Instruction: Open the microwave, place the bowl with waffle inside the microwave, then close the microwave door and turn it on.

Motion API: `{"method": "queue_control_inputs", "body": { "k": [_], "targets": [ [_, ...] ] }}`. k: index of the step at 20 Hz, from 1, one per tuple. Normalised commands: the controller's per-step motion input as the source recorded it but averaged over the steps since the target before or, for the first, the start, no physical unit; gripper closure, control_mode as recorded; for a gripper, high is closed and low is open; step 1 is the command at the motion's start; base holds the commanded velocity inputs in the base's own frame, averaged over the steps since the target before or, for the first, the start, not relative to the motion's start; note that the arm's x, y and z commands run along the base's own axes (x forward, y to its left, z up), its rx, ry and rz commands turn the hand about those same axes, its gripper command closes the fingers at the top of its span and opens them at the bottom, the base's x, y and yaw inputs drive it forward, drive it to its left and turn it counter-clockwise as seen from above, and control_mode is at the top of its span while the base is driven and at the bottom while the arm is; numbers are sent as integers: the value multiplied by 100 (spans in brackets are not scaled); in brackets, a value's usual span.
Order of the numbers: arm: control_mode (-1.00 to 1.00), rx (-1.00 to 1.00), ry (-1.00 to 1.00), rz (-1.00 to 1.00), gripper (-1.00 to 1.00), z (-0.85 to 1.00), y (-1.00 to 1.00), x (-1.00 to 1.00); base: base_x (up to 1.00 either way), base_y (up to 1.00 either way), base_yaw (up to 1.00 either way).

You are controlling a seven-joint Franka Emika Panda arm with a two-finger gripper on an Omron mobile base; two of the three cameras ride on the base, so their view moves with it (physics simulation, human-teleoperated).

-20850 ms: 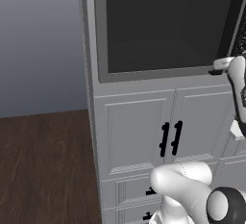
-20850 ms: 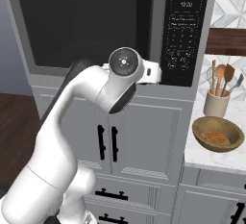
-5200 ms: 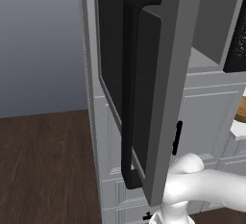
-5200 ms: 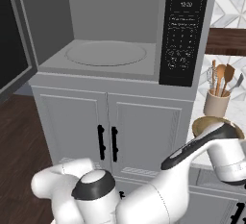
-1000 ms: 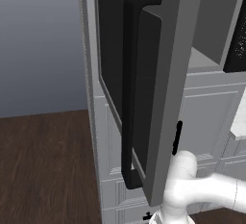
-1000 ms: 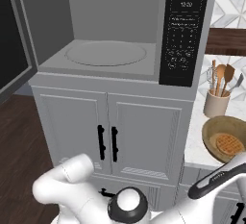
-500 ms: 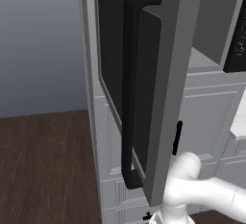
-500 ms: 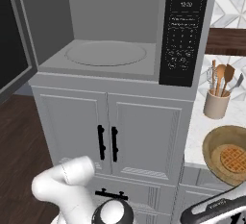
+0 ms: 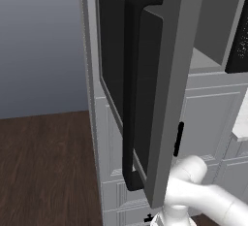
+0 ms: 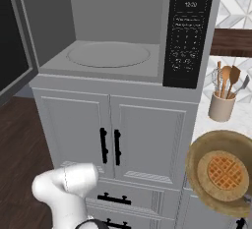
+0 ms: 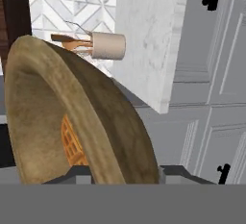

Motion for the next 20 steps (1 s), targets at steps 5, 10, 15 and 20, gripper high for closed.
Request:
{"method": "queue_control_inputs", "body": {
  "k": [5, 10, 15, 20],
  "targets": [
    [-100, -4, 0, 5, 100, 67, 100, -25, 0, 0, 0],
    [-100, -4, 0, 0, 100, 77, 100, 7, 0, 0, 0],
    [-100, -7, 0, -3, 100, 79, 100, 8, 0, 0, 0],
    [-100, -12, 0, 0, 100, 65, 100, 0, 0, 0, 0]
  ]
}}
